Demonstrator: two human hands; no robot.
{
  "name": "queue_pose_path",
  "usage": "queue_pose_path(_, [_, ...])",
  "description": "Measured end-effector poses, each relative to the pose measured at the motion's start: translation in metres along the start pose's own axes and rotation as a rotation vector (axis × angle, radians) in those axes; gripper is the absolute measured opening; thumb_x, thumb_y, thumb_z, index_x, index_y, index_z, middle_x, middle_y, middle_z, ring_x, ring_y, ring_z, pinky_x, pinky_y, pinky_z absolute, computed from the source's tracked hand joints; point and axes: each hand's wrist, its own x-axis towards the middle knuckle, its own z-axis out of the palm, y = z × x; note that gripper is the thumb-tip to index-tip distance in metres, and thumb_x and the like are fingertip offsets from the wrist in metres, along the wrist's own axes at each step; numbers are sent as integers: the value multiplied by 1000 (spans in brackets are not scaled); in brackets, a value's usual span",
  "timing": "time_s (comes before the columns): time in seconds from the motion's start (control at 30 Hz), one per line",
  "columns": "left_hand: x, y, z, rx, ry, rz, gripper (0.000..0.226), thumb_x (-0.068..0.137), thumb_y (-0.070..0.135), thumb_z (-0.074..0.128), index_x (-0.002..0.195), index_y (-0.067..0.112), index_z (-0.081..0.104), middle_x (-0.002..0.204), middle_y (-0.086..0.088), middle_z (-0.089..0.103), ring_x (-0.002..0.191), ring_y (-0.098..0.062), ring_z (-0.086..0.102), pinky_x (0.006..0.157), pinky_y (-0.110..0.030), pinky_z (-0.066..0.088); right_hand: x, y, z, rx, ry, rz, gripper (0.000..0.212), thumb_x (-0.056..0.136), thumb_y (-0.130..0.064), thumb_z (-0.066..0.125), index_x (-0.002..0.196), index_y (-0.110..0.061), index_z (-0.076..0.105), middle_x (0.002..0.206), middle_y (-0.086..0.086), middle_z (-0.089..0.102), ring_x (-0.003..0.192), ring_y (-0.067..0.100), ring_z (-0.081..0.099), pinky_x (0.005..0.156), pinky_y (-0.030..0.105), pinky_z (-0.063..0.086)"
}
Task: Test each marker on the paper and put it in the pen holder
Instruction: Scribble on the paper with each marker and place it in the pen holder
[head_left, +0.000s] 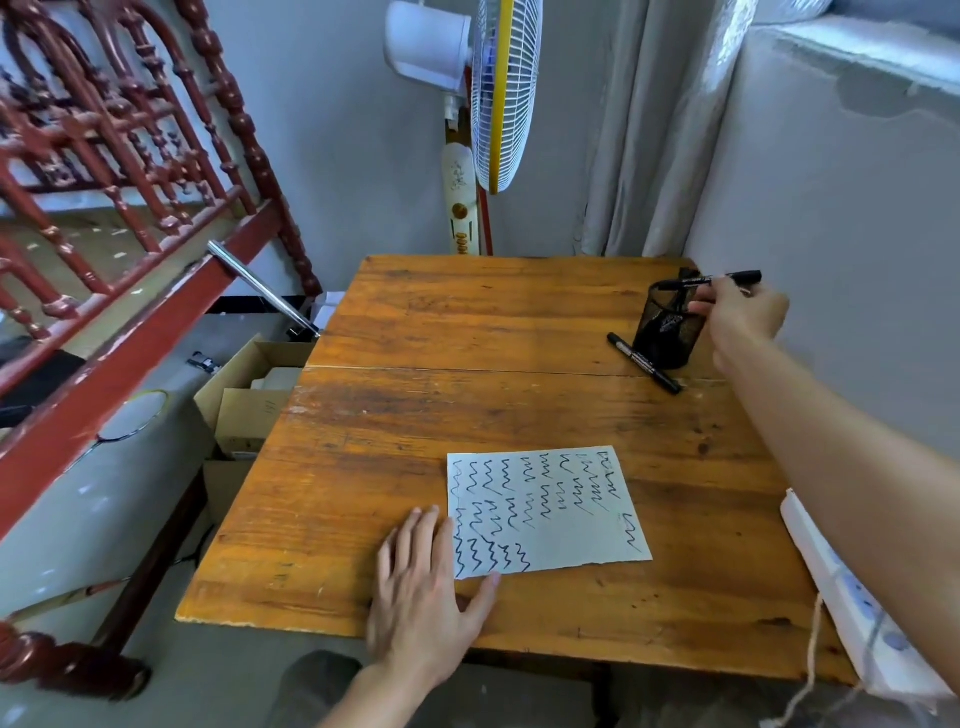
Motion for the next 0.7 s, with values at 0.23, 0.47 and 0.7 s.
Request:
queue_pose_path(0.23, [-1,-2,-1,-2,-6,15,78,86,70,27,130,10,48,138,-9,47,131,-25,37,105,-43,22,6,15,6,-618,-151,-100,26,91,-35,62,106,-15,70,97,5,66,90,26,62,77,37,49])
queue_pose_path(0.47, [-3,-2,-2,-13,9,-5,78,85,70,26,129,10,49,137,-8,49,130,-25,38,107,-48,32,4,18,9,-835,-218,-112,39,95,-44,53,105,-9,68,99,10,67,87,31,59,71,37,45])
queue_pose_path(0.7, [-2,-2,1,1,43,-1,77,84,70,29,128,10,50,137,-8,49,129,-25,39,106,-46,31,-22,34,-11,-797,-78,-362,24,92,-39,56,104,-19,63,101,5,69,89,26,63,70,35,47])
